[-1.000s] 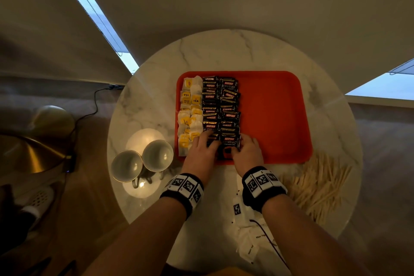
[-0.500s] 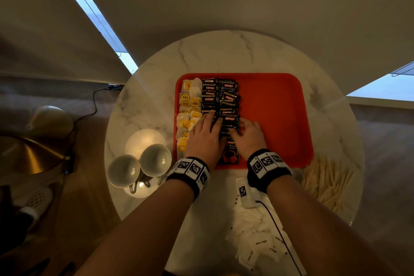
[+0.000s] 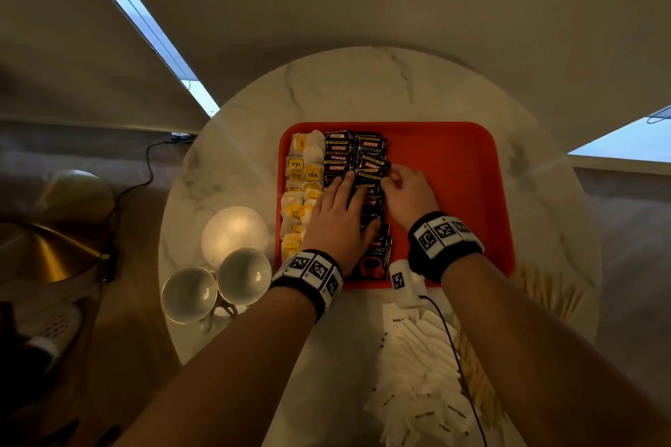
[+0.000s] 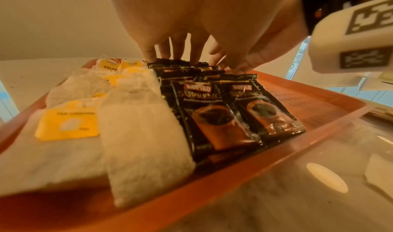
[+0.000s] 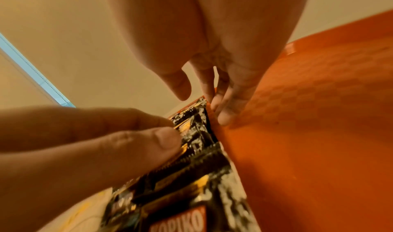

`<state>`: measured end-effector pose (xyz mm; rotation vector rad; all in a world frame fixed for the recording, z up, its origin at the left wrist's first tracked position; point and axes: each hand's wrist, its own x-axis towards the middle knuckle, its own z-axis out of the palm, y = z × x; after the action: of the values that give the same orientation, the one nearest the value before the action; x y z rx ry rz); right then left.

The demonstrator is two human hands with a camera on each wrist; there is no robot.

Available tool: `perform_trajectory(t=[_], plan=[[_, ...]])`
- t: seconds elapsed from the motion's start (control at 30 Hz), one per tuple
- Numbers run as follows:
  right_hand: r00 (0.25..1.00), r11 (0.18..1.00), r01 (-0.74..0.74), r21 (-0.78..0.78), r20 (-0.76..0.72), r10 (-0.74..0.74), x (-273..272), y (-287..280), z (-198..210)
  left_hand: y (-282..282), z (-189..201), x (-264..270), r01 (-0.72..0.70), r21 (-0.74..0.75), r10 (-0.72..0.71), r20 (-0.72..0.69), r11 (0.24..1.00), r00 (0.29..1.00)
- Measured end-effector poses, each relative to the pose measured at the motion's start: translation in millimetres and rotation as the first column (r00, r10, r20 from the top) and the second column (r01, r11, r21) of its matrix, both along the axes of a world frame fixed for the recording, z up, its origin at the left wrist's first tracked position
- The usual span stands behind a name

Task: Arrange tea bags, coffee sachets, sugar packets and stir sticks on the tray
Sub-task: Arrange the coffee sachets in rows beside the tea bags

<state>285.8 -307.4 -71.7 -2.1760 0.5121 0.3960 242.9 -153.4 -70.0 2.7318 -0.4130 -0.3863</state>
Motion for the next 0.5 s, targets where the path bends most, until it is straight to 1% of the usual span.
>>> perform_trajectory(t=[0.07,0.2,0.27,0.4,0.5], plan=[[0.999,0.999,-0.034,0.014,0.009,0.033,7.5,0.8,-5.9,-0.6,-1.5,1.9,0.001,0.010,-0.001,-0.006,1.000,1.000],[0.999,0.998,-0.054,0.011,-0.002,0.054,12.9,1.8,-10.7,0.1,-1.2,5.9,-0.007,-0.010,0.007,0.021,1.000,1.000],[0.998,0.998,-0.067,-0.014,0.002,0.067,14.3,0.5,-13.1,0.4,-1.7,8.5,-0.019,-0.013,0.020,0.033,1.000,0.999],[0.999,0.999,-0.001,-0.046,0.035,0.002,21.9,-8.1,-9.0,0.2,-3.0,16.2,-0.065,-0.056,0.069,0.083,0.996,0.994],[0.999,0.999,0.026,-0.020,0.020,-0.025,36.4,-11.0,-7.1,-2.9,-3.2,26.0,-0.099,-0.049,0.103,0.071,0.994,0.992]])
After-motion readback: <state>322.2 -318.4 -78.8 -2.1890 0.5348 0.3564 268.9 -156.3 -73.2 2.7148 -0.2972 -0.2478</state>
